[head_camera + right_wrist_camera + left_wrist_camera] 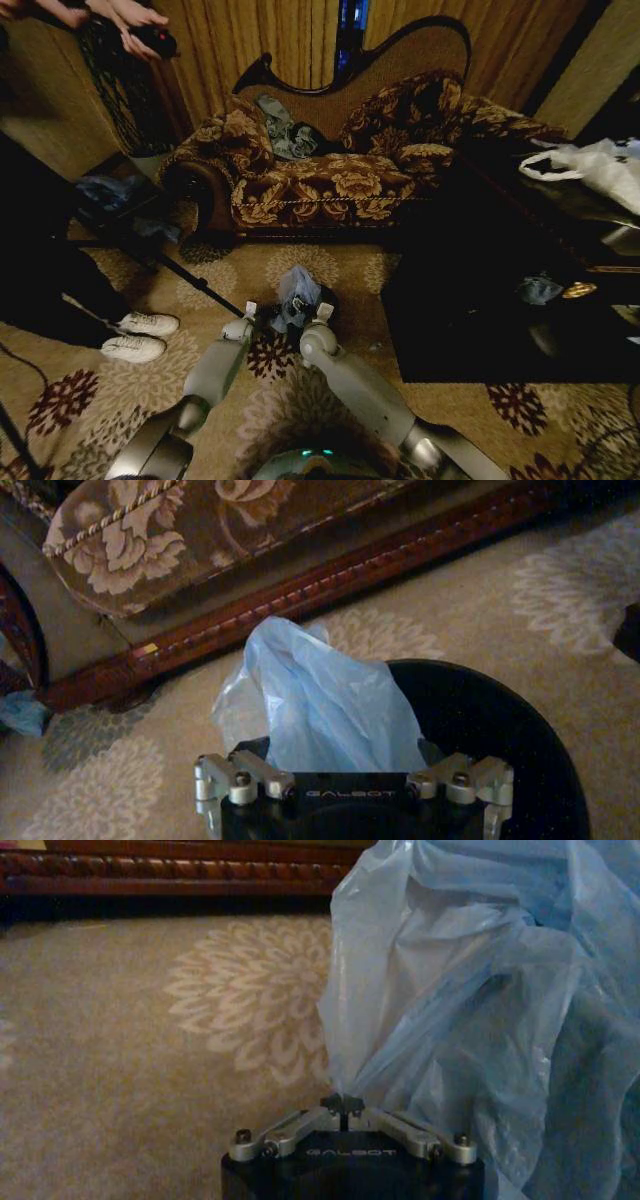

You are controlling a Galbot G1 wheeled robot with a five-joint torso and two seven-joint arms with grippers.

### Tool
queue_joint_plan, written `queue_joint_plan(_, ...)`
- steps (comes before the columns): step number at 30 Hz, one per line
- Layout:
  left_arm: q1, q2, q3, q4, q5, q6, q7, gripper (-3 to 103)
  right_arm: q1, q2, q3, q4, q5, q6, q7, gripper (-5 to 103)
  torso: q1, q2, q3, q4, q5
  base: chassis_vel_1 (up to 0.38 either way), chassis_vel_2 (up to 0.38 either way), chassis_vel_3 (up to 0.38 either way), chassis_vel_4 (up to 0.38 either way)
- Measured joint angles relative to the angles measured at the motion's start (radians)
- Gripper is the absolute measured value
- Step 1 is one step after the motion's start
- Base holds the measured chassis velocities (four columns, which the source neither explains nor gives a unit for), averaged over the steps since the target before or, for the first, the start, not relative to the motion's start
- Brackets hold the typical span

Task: Place a garbage bag over the trash bin.

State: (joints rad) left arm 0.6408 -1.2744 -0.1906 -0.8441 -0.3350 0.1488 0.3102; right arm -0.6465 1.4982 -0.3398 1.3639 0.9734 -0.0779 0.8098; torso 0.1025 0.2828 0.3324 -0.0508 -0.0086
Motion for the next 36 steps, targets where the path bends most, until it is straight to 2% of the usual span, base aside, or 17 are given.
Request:
queue_joint_plan(14, -0.004, -0.004, 0.0, 0.002, -0.008, -0.002, 0.003, 0, 0.078, -0.039, -0.043, -0.055, 0.076, -0.019, -0.026, 97, 0.0, 0.0, 0.0, -0.0001, 0.0, 0.0, 0.0, 0.0, 0.0)
queue_joint_plan(16, -0.003, -0.003, 0.0, 0.001, -0.008, -0.002, 0.003, 0, 0.081, -0.039, -0.045, -0.062, 0.08, -0.02, -0.029, 94, 0.0, 0.0, 0.0, -0.0001, 0.0, 0.0, 0.0, 0.0, 0.0)
queue_joint_plan(19, 0.002, 0.001, 0.0, -0.003, -0.015, -0.004, 0.009, 0, 0.085, -0.037, -0.048, -0.088, 0.083, -0.019, -0.051, 83, 0.0, 0.0, 0.0, 0.0, 0.0, 0.0, 0.0, 0.0, 0.0)
queue_joint_plan(20, 0.002, 0.001, 0.0, -0.003, -0.015, -0.004, 0.009, 0, 0.085, -0.037, -0.048, -0.088, 0.083, -0.019, -0.051, 83, 0.0, 0.0, 0.0, 0.0, 0.0, 0.0, 0.0, 0.0, 0.0)
queue_joint_plan(23, 0.006, 0.006, 0.0, -0.006, -0.023, -0.007, 0.011, 0, 0.088, -0.037, -0.048, -0.1, 0.088, -0.018, -0.066, 67, 0.0, 0.0, 0.0, 0.0, 0.0, 0.0, 0.0, 0.0, 0.0)
queue_joint_plan(24, 0.006, 0.006, 0.0, -0.006, -0.023, -0.007, 0.011, 0, 0.088, -0.037, -0.048, -0.1, 0.088, -0.018, -0.066, 67, 0.0, 0.0, 0.0, 0.0, 0.0, 0.0, 0.0, 0.0, 0.0)
queue_joint_plan(26, 0.006, 0.009, 0.001, -0.008, -0.026, -0.009, 0.013, 0, 0.09, -0.035, -0.048, -0.106, 0.089, -0.019, -0.074, 56, 0.0, 0.0, 0.0, 0.0, 0.0, 0.0, 0.0, 0.0, 0.0)
queue_joint_plan(29, 0.006, 0.01, 0.002, -0.008, -0.028, -0.01, 0.014, 0, 0.09, -0.034, -0.05, -0.106, 0.089, -0.018, -0.075, 51, 0.0, 0.0, 0.0, 0.0, 0.0, 0.0, 0.0, 0.0, 0.0)
queue_joint_plan(31, 0.002, 0.012, 0.002, -0.007, -0.031, -0.014, 0.015, 0, 0.091, -0.035, -0.054, -0.105, 0.089, -0.016, -0.076, 40, 0.0, 0.0, 0.0, 0.0, 0.0, 0.0, 0.0, 0.0, 0.0)
queue_joint_plan(32, 0.002, 0.012, 0.002, -0.007, -0.031, -0.014, 0.015, 0, 0.091, -0.035, -0.054, -0.105, 0.089, -0.016, -0.076, 40, 0.0, 0.0, 0.0, 0.0, 0.0, 0.0, 0.0, 0.0, 0.0)
queue_joint_plan(35, 0.001, 0.012, 0.004, -0.006, -0.033, -0.019, 0.016, 0, 0.093, -0.035, -0.054, -0.106, 0.083, -0.012, -0.077, 24, 0.0, 0.0, 0.0, 0.0, 0.0001, 0.0, 0.0, 0.0, 0.0)
queue_joint_plan(36, 0.001, 0.012, 0.004, -0.006, -0.033, -0.019, 0.016, 0, 0.093, -0.035, -0.054, -0.106, 0.083, -0.012, -0.077, 24, 0.0, 0.0, 0.0, 0.0, 0.0001, 0.0, 0.0, 0.0, 0.0)
